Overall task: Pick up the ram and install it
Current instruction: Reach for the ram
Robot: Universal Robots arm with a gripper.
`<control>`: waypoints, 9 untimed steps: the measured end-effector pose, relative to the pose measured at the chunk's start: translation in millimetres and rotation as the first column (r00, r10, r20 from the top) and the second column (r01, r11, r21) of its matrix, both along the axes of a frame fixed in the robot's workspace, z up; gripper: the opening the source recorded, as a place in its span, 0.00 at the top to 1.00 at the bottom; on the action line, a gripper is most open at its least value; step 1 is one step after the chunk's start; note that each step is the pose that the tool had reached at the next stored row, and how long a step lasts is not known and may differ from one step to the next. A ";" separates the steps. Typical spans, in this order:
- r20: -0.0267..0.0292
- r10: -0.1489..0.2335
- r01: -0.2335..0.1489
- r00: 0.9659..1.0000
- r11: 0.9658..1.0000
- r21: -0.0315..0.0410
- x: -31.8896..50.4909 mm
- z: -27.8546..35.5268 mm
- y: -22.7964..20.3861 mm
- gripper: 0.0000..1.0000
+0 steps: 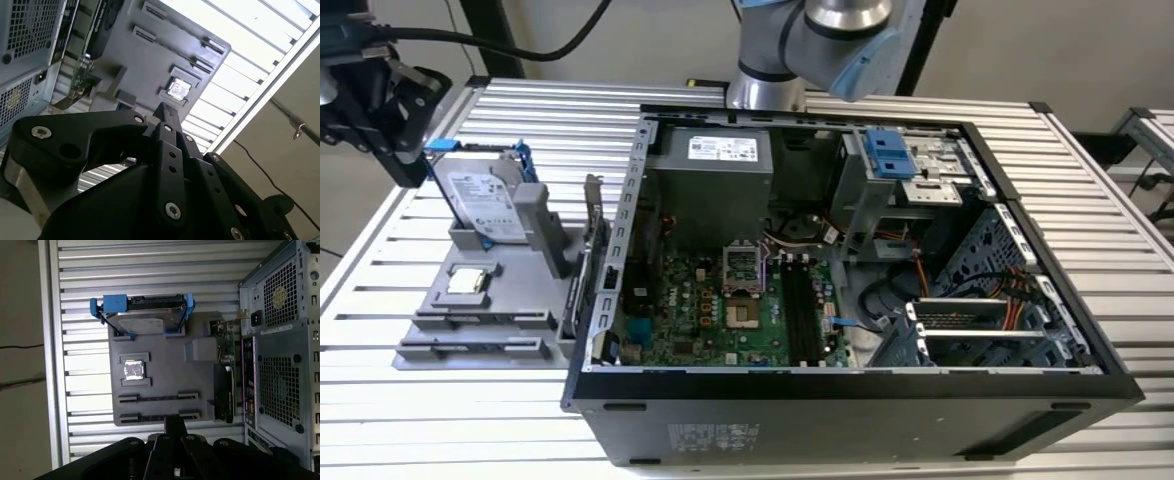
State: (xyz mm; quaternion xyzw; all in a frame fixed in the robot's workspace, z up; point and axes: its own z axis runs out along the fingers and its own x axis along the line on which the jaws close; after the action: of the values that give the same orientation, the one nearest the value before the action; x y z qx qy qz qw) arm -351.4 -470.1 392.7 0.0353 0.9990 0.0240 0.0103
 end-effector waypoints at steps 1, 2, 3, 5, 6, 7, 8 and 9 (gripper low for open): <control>0.000 0.000 0.000 1.000 1.000 0.000 0.0 -0.1 -2.7 1.00; 0.000 0.000 0.000 1.000 1.000 0.000 0.0 0.0 -5.5 1.00; 0.000 0.000 0.000 1.000 1.000 0.000 0.0 -0.1 -8.5 1.00; 0.000 0.000 0.000 1.000 1.000 0.000 0.0 0.0 -14.3 1.00; 0.000 0.000 0.000 1.000 1.000 0.000 0.0 0.0 -17.2 1.00; 0.000 0.000 0.000 1.000 1.000 0.000 0.0 -0.1 -20.1 1.00; 0.000 0.000 0.000 1.000 1.000 0.000 0.0 0.0 -22.8 1.00; 0.000 0.000 0.000 1.000 1.000 0.000 0.0 -0.1 -25.3 1.00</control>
State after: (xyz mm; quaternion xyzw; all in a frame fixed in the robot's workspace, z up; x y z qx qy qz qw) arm -351.4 -495.5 392.6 0.0352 0.9990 0.0240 0.0104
